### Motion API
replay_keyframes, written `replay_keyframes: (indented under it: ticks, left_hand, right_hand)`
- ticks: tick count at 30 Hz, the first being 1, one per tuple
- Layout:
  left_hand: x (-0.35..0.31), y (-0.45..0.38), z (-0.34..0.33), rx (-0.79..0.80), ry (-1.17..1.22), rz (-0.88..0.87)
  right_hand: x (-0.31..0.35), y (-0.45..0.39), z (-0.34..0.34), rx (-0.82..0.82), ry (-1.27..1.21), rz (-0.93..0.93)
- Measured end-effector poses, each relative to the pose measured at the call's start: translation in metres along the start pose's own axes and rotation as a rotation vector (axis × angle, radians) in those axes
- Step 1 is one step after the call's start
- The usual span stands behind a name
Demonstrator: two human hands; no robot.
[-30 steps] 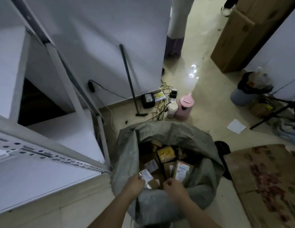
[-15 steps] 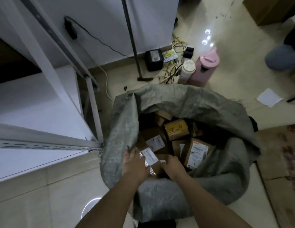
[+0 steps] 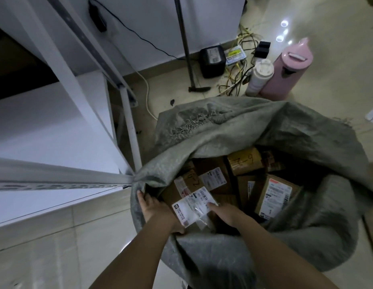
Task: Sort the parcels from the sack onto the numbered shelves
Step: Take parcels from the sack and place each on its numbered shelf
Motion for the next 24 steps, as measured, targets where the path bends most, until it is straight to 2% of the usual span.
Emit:
replay_keyframes:
  ticks: [2,4,6,9,14,16,20,24]
  left_hand:
    - [-0.008,-0.006,-0.007,0.103,0.233,-0.105]
    - [-0.013,-0.008,-0.013,0.195,0.618,-0.191]
    - [-0.014,-0.007,-0.014,0.188,0.901,-0.211]
    - [-0.012,0.002,-0.008,0.140,1.189,-0.215]
    - [0.002,0.017,0.007,0.045,1.363,-0.164]
    - [0.003,0.023,0.009,0.095,1.480,-0.169]
    - [-0.008,0.018,0.001,0.228,1.855,-0.322]
    - [-0.005,0.105,0.007,0.328,1.810,-0.425]
  right_hand:
    - [-0.001,-0.003,-0.001,-0.010,-0.030,0.006]
    - [-0.002,-0.003,-0.001,-0.023,-0.091,0.015]
    - [-0.002,0.003,0.001,-0.059,-0.147,0.027]
    - [0.001,0.021,0.004,-0.143,-0.213,0.066]
    - [0.019,0.061,0.006,-0.243,-0.459,0.262]
    - [0.026,0.077,0.002,-0.222,-0.601,0.317]
    - [0.036,0.113,-0.004,-0.124,-0.714,0.374]
    - [0.030,0.154,-0.009,-0.104,-0.718,0.335]
Point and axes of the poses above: each hand's wrist, its own y-axis away from the middle knuckle, its own z-axis out of the back of the hand, x = y × z, the point moved 7 cm from there along -y, towards the middle knuckle, and after that the axes turned 15 degrees about x, right-handed, at the moved point
